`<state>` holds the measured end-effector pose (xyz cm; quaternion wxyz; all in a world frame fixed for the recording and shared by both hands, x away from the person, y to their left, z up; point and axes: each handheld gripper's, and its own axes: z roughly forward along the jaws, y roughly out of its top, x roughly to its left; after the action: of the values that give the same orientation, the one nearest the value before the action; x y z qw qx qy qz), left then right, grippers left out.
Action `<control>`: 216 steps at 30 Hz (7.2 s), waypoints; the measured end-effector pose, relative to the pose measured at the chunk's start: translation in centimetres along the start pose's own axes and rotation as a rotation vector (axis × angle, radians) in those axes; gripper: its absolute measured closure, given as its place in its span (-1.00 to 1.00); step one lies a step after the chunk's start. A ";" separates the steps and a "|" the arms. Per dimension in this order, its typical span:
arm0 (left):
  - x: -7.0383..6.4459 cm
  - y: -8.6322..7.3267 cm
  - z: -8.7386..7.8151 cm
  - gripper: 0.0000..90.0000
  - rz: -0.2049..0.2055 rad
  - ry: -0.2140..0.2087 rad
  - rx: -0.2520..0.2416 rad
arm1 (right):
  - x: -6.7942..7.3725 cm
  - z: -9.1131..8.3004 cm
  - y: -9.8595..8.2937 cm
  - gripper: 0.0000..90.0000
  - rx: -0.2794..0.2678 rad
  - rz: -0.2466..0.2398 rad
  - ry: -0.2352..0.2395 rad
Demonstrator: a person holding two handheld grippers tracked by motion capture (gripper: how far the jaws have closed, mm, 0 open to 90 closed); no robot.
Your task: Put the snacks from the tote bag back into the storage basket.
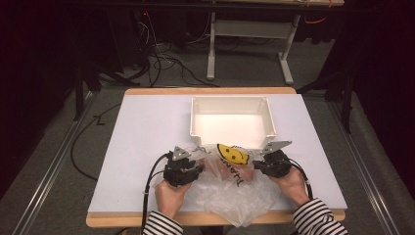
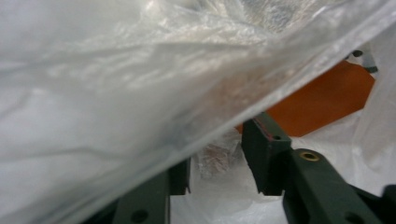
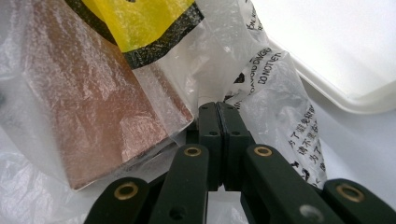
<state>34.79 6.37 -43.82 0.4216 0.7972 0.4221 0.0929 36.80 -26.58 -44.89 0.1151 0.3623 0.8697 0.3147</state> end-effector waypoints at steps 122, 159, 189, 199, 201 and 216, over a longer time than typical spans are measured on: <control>-1.5 -1.0 -5.2 -0.02 0.152 0.123 -0.104 | 4.9 -4.0 -0.2 -0.04 -0.171 -0.053 0.008; 4.5 -0.7 -0.7 0.99 -0.001 0.081 -0.052 | -0.3 -1.5 0.4 1.00 -0.110 0.041 -0.089; 3.3 -3.5 1.5 0.98 0.007 0.114 0.035 | 2.0 -6.0 -1.1 0.16 -0.230 0.105 -0.054; 3.3 -4.3 1.4 0.97 -0.010 0.105 -0.013 | 3.8 -4.3 -2.6 0.36 -0.111 0.042 -0.041; 3.3 -4.3 1.3 0.96 -0.009 0.101 -0.013 | 3.8 -3.6 -3.1 0.61 -0.071 0.026 -0.037; 3.2 -4.3 1.3 0.92 0.005 0.090 -0.010 | 0.4 -2.3 -5.6 0.98 0.004 0.059 -0.151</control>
<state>34.93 9.25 -48.58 0.4059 0.7912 0.4380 0.1317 32.40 -30.38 -46.61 0.1704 0.4109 0.8481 0.2879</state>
